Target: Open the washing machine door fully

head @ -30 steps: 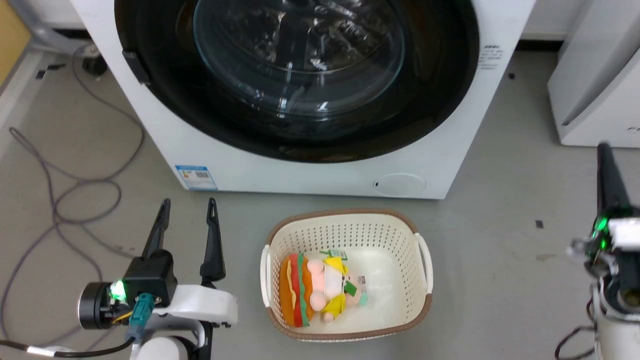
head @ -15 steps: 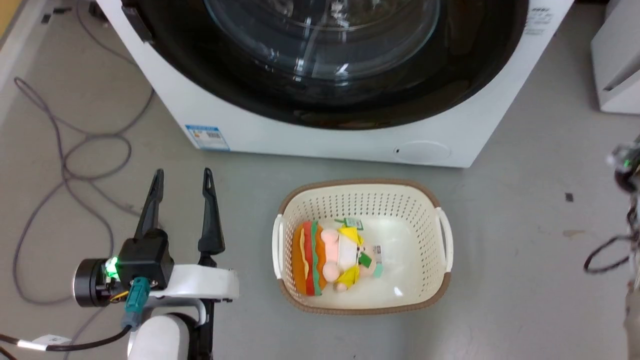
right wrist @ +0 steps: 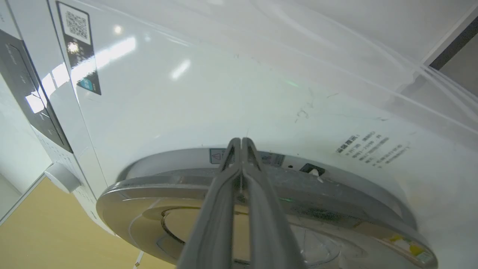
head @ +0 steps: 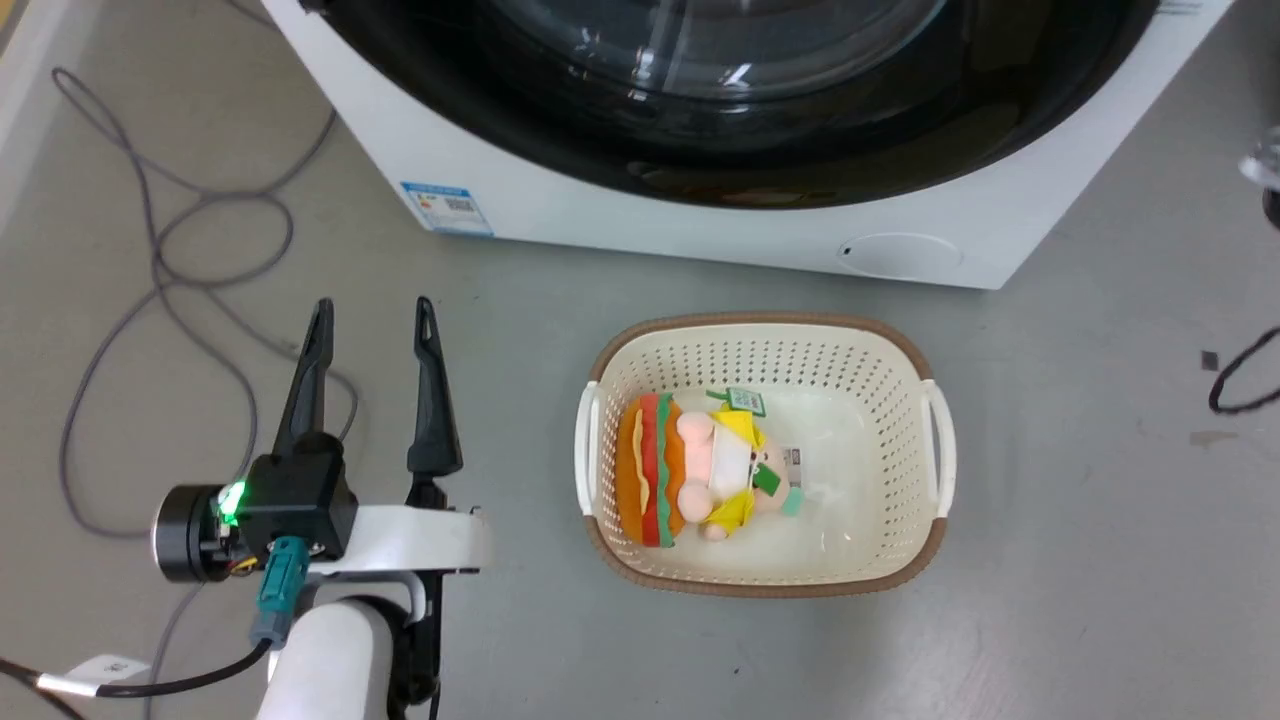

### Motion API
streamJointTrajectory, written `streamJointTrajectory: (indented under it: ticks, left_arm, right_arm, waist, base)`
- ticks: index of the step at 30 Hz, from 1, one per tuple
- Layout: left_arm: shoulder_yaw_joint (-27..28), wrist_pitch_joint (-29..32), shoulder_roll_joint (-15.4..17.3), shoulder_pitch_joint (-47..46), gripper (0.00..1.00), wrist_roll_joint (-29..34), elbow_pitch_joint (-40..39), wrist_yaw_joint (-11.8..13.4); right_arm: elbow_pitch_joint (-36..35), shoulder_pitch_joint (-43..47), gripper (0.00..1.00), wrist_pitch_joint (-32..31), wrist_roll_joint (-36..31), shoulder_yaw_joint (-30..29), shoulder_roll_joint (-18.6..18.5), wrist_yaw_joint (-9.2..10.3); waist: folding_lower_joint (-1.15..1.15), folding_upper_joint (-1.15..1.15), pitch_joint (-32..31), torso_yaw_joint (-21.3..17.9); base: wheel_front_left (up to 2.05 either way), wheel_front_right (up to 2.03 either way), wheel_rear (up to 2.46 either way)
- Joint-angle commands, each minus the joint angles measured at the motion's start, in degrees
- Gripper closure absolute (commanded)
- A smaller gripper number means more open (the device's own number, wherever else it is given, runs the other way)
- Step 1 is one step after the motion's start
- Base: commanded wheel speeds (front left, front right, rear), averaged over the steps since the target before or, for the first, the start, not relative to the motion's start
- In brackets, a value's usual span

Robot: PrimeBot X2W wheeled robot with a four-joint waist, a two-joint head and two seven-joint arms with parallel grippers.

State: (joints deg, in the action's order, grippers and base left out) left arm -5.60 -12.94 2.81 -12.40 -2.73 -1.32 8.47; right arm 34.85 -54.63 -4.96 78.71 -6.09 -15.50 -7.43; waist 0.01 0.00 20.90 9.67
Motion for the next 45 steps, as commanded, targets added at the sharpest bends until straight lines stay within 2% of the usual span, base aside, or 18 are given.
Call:
streamJointTrajectory:
  ticks: [1, 13, 32, 45]
  left_arm:
    - [-0.4, -0.6, 0.1, -1.5, 0.00, -0.3, -0.2, 0.4]
    - [-1.9, -2.0, 0.1, -3.3, 0.00, -1.3, -0.4, 2.0]
    - [-1.3, -2.1, 0.1, -2.8, 0.00, -1.1, 0.3, 1.5]
    - [0.1, -2.1, 0.1, -0.2, 0.00, -0.6, 1.2, 1.0]
  right_arm:
    - [1.1, -2.5, 1.00, -0.5, 1.1, 0.8, -0.8, -0.05]
    - [6.7, -10.7, 1.00, -3.2, 4.2, 6.9, -3.0, -0.06]
    - [3.0, -4.1, 1.00, -15.8, 5.2, 16.6, -3.1, -0.06]
    - [-6.8, 6.1, 1.00, -24.1, 9.7, 20.3, -2.7, -0.06]
  waist:
    - [-0.01, 0.00, 0.6, 0.5]
    - [-0.01, 0.00, 4.1, 2.9]
    - [-0.01, 0.00, 1.9, 1.6]
    - [-0.01, 0.00, -2.7, -0.9]
  base:
    - [0.00, 0.00, 0.00]
    - [0.00, 0.00, 0.00]
    - [0.00, 0.00, 0.00]
    - [0.00, 0.00, 0.00]
